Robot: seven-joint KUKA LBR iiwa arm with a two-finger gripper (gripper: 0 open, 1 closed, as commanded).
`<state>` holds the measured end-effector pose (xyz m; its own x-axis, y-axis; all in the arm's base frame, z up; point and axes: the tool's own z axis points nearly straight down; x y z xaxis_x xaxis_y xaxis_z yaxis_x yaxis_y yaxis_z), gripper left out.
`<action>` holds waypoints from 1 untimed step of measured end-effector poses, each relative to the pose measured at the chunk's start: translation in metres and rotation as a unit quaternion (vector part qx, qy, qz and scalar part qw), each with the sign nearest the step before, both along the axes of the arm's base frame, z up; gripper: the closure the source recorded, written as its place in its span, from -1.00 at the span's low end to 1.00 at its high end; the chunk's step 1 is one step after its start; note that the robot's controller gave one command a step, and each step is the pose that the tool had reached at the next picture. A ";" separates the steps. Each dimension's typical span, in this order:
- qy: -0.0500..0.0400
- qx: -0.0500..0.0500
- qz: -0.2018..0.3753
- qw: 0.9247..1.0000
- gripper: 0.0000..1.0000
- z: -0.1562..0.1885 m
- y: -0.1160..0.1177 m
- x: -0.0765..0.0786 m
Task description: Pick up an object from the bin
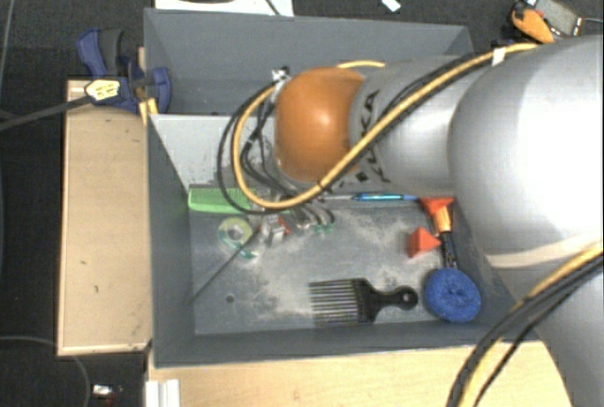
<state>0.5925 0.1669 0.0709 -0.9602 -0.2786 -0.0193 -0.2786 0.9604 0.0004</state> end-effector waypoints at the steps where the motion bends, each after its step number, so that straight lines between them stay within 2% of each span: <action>1: 0.000 0.000 0.000 1.000 1.00 0.000 0.000 0.000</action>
Offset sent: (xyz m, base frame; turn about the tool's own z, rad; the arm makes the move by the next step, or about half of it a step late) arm 0.0001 0.0002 0.0974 0.0003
